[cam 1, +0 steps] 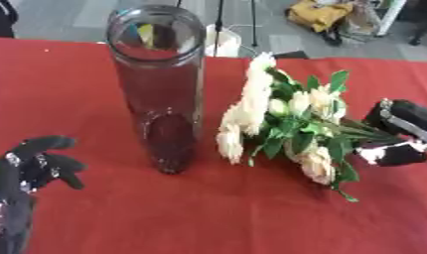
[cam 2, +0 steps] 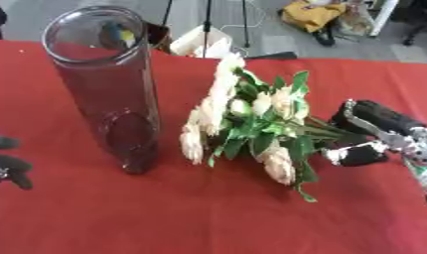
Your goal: Arrange flowers into the vase.
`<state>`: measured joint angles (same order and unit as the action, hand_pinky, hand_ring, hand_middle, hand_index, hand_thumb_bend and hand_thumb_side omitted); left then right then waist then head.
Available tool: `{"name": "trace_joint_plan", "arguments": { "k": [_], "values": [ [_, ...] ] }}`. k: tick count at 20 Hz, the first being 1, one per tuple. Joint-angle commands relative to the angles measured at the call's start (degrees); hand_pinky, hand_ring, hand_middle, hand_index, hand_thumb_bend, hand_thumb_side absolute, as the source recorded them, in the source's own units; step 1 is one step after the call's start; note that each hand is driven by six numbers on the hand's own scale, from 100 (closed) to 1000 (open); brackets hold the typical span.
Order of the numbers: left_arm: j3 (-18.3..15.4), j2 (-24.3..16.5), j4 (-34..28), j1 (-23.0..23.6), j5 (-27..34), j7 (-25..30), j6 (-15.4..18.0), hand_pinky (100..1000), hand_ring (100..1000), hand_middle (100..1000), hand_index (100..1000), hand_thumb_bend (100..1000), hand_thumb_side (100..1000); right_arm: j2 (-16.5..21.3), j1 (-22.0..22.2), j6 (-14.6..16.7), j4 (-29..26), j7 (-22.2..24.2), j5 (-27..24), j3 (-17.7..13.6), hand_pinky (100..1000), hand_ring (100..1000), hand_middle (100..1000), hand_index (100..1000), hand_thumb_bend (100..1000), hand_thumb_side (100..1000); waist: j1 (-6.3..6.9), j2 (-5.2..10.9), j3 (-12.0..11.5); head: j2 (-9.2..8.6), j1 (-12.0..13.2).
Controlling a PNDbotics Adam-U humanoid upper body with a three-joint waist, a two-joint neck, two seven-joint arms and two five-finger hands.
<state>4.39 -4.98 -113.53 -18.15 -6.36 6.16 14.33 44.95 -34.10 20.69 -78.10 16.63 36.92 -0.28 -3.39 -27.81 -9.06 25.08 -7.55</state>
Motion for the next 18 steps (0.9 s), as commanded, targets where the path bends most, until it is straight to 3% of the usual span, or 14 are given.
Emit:
{"name": "trace_joint_plan", "arguments": {
  "k": [1, 4, 6, 8, 13, 18],
  "values": [
    [0.8, 0.0, -1.1, -0.4, -0.2, 0.2, 0.0, 457, 590, 696, 808, 137, 1000, 1.1, -0.5, -0.2, -0.1, -0.8, 0.0, -0.3, 257, 550, 100, 312, 118, 447, -0.07, 1.06, 0.1, -0.81, 0.1],
    [0.8, 0.1, -1.1, -0.4, -0.3, 0.3, 0.0, 457, 588, 696, 808, 137, 1000, 0.9, 0.0, 0.2, 0.0, -0.8, -1.1, -0.1, 268, 544, 100, 221, 100, 436, -0.1, 0.9, 0.1, -0.86, 0.1],
    [0.8, 0.1, -1.1, -0.4, -0.4, 0.4, 0.0, 457, 589, 697, 808, 136, 1000, 0.7, 0.3, 1.0, 0.4, -0.2, -2.8, 0.0, 362, 620, 100, 223, 100, 433, -0.07, 0.78, 0.1, -0.96, 0.1],
    [0.8, 0.1, -1.1, -0.4, -0.4, 0.5, 0.0, 456, 589, 697, 808, 136, 1000, 0.7, 0.5, 1.8, 0.5, 0.8, -4.0, -0.1, 374, 637, 100, 222, 100, 415, -0.06, 0.67, 0.1, -1.05, 0.1],
    [0.8, 0.2, -1.1, -0.4, -0.6, 0.7, -0.1, 455, 577, 695, 808, 135, 1000, 0.6, 0.4, 2.6, 0.4, 2.2, -6.0, -0.4, 326, 546, 100, 194, 100, 464, -0.1, 0.47, 0.3, -1.09, 0.1],
    [0.8, 0.2, -1.1, -0.5, -0.6, 0.8, -0.2, 455, 575, 693, 808, 136, 1000, 0.3, 0.5, 2.0, 0.8, 1.8, -8.1, -0.4, 293, 518, 100, 167, 100, 517, -0.08, 0.38, 0.4, -1.18, 0.2]
  ]
}}
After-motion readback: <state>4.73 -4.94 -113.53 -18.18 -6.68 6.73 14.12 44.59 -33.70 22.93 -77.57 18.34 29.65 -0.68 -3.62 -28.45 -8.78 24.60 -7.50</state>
